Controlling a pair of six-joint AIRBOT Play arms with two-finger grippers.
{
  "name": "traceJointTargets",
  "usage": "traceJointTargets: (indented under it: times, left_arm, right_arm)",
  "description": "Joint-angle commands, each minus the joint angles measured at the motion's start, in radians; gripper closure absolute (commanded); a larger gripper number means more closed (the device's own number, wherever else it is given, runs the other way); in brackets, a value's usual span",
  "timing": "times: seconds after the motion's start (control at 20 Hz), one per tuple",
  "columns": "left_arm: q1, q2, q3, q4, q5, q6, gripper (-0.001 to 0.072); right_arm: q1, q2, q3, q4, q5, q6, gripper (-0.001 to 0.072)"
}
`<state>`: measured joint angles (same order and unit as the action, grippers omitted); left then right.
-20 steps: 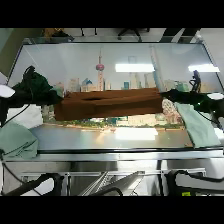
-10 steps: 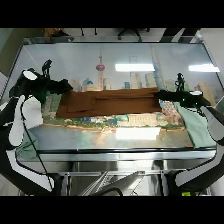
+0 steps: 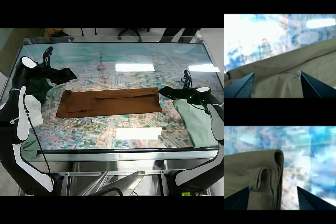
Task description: Fold the shirts.
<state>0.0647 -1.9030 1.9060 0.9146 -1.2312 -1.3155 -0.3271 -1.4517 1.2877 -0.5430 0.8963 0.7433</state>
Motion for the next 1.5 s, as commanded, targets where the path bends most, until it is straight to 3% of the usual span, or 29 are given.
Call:
traceJointTargets:
  times: [0.0, 0.25, 0.35, 0.55, 0.65, 0.7, 0.8, 0.85, 1.0, 1.05, 1.1, 1.45]
  left_arm:
    - [-0.007, -0.003, 0.053, 0.0, -0.03, -0.04, 0.0086]
    - [-0.027, -0.004, 0.051, 0.0, -0.034, -0.04, 0.0086]
    - [-0.043, -0.004, 0.051, 0.0, -0.035, -0.04, 0.0086]
    - [-0.094, -0.004, 0.051, 0.0, -0.034, -0.04, 0.0086]
    - [-0.129, -0.007, 0.051, 0.0, -0.031, -0.04, 0.0086]
    - [-0.149, -0.013, 0.051, 0.001, -0.033, -0.04, 0.0086]
    - [-0.185, -0.035, 0.051, 0.0, -0.042, -0.04, 0.0112]
    - [-0.205, -0.049, 0.051, 0.001, -0.047, -0.043, 0.0112]
    - [-0.277, -0.105, 0.051, -0.001, -0.047, -0.06, 0.0116]
    - [-0.301, -0.125, 0.051, 0.0, -0.042, -0.066, 0.0363]
    - [-0.33, -0.147, 0.051, -0.001, -0.035, -0.06, 0.068]
    - [-0.548, -0.263, 0.052, -0.002, 0.209, -0.137, 0.0695]
  right_arm:
    - [0.0, -0.02, 0.008, 0.01, 0.009, 0.026, 0.0056]
    - [0.018, -0.069, 0.008, 0.009, 0.02, 0.029, 0.007]
    - [0.029, -0.074, 0.007, 0.009, 0.031, 0.028, 0.0241]
    - [0.07, -0.081, 0.008, 0.008, 0.034, 0.028, 0.0252]
    - [0.083, -0.094, 0.008, 0.009, 0.031, 0.029, 0.0421]
    - [0.085, -0.1, 0.01, 0.008, 0.027, 0.029, 0.0427]
    - [0.085, -0.101, 0.017, 0.008, 0.029, 0.029, 0.0662]
    - [0.085, -0.098, 0.028, 0.008, 0.04, 0.03, 0.0697]
    - [0.083, -0.066, 0.088, 0.003, 0.154, 0.072, 0.0697]
    - [0.081, -0.043, 0.116, 0.003, 0.205, 0.088, 0.0698]
    - [0.079, -0.018, 0.143, 0.003, 0.249, 0.11, 0.0698]
    - [0.016, 0.138, 0.396, 0.005, 0.494, 0.23, 0.0698]
